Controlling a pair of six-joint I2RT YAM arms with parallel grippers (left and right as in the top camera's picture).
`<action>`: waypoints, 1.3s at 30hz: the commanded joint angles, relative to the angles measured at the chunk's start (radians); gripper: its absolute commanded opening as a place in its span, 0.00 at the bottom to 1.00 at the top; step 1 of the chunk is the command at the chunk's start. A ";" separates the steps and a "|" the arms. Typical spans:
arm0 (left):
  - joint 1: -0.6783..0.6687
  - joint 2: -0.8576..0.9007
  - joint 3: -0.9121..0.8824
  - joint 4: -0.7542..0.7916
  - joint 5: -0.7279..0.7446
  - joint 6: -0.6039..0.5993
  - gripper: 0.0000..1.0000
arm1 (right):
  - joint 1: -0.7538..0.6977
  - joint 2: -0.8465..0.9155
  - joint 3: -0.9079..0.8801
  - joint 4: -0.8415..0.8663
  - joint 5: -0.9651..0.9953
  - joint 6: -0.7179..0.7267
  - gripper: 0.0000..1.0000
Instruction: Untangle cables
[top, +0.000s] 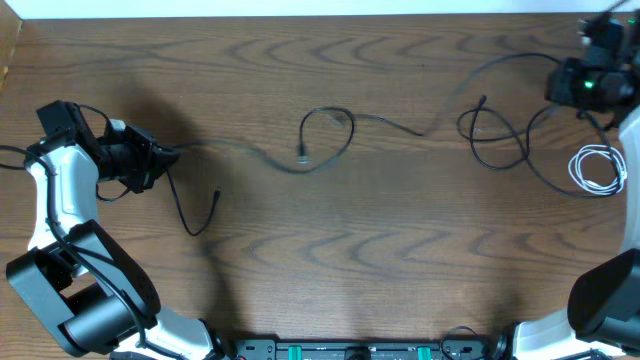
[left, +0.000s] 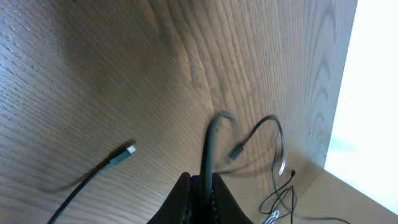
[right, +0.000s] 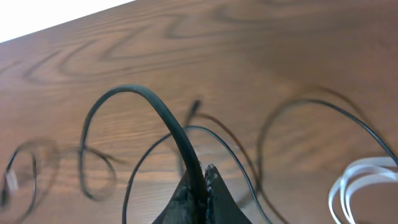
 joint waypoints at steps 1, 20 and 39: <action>0.002 -0.017 -0.013 -0.005 -0.028 -0.009 0.08 | -0.053 -0.022 -0.047 0.013 0.106 0.150 0.01; 0.000 -0.017 -0.013 -0.010 -0.043 -0.016 0.07 | -0.101 -0.022 -0.346 0.231 0.252 0.262 0.37; 0.000 -0.017 -0.013 -0.010 -0.043 -0.016 0.08 | -0.018 -0.022 -0.245 0.256 -0.286 0.122 0.10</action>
